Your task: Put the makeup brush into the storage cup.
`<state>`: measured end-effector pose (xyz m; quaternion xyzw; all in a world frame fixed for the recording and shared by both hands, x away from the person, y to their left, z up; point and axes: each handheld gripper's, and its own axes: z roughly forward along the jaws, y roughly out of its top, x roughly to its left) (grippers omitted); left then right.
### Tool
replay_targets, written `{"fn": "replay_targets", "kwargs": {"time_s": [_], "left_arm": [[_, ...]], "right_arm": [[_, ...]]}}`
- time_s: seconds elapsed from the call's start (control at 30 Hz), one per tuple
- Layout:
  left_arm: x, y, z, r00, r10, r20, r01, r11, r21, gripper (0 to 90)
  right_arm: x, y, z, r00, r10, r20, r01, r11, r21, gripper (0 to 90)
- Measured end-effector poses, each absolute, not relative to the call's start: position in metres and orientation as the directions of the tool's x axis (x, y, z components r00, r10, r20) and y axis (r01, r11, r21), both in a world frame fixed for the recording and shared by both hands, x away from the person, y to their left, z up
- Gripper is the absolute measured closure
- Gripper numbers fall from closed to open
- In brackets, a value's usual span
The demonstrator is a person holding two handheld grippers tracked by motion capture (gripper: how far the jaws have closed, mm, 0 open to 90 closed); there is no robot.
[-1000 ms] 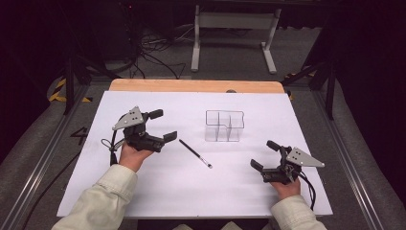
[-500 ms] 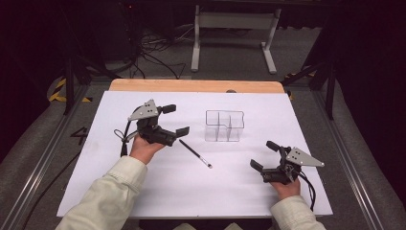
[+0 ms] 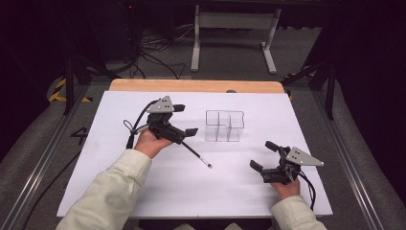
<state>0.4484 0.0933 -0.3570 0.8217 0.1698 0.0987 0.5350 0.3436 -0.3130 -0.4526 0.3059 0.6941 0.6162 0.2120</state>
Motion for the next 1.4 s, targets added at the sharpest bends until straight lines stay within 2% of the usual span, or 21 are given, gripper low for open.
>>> {"fn": "replay_targets", "kwargs": {"time_s": [0.23, 0.6, 1.17, 1.4], "left_arm": [[0.454, 0.083, -0.354, 0.931, 0.365, 0.008, 0.189, -0.498, 0.846, 0.0], [0.457, 0.070, -0.353, 0.943, 0.328, 0.055, 0.173, -0.624, 0.762, 0.0], [0.457, 0.051, -0.353, 0.957, 0.268, 0.109, 0.144, -0.768, 0.624, 0.3], [0.459, 0.046, -0.353, 0.962, 0.254, 0.103, 0.151, -0.803, 0.576, 0.4]], "right_arm": [[0.344, -0.313, -0.453, -0.724, 0.684, 0.087, 0.166, 0.050, 0.985, 0.0], [0.344, -0.313, -0.453, -0.725, 0.682, 0.093, 0.172, 0.048, 0.984, 0.0], [0.344, -0.313, -0.453, -0.727, 0.679, 0.103, 0.180, 0.044, 0.983, 0.0], [0.344, -0.313, -0.453, -0.728, 0.677, 0.103, 0.181, 0.045, 0.983, 0.0]]}}
